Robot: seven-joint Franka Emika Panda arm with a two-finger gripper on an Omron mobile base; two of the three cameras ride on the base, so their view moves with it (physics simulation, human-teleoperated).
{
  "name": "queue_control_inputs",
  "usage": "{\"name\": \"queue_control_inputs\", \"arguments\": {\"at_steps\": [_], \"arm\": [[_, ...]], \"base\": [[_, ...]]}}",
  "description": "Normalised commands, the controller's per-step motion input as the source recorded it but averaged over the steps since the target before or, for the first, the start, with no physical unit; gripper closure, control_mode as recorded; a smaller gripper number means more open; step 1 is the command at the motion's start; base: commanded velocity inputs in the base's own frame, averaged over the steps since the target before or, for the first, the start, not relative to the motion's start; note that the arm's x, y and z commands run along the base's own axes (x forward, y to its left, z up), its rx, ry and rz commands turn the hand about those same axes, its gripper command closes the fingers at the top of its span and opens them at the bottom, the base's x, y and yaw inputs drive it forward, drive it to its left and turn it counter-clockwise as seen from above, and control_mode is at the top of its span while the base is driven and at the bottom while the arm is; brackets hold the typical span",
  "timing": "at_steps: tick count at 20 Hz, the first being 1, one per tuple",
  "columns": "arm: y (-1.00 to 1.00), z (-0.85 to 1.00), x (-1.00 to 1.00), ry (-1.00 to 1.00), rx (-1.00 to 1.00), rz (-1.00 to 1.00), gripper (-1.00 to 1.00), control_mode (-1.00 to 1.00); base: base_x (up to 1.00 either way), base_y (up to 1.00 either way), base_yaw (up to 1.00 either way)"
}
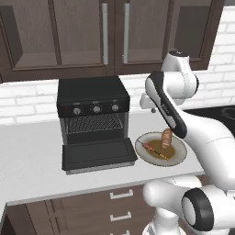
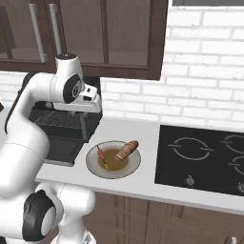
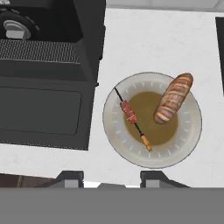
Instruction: Pick up the kebab skewer and baguette bread, and place them inside the toaster oven. Close the toaster oven door and start by setting the timer.
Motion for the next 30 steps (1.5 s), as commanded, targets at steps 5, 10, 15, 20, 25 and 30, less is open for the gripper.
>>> {"name": "queue_control_inputs", "arguments": {"at_steps": [5,10,15,20,25,30], "arm": [[0.00,-0.08,-0.32,-0.01,-0.01,0.01,-1.00,-1.00],[0.56,-0.30,-0.55,-0.03,-0.24,0.07,-1.00,-1.00],[0.61,-0.27,-0.01,-0.01,-0.15,0.04,-1.00,-1.00],[0.71,-0.35,0.03,-0.14,-0.06,0.08,-1.00,-1.00],[0.77,-0.34,0.30,-0.35,-0.05,0.08,-1.00,-1.00],[0.29,-0.24,0.33,-0.21,0.00,0.01,-1.00,-1.00]], "base": [[0.00,0.00,0.00],[0.00,0.00,0.00],[0.00,0.00,0.00],[0.00,0.00,0.00],[0.00,0.00,0.00],[0.00,0.00,0.00]]}}
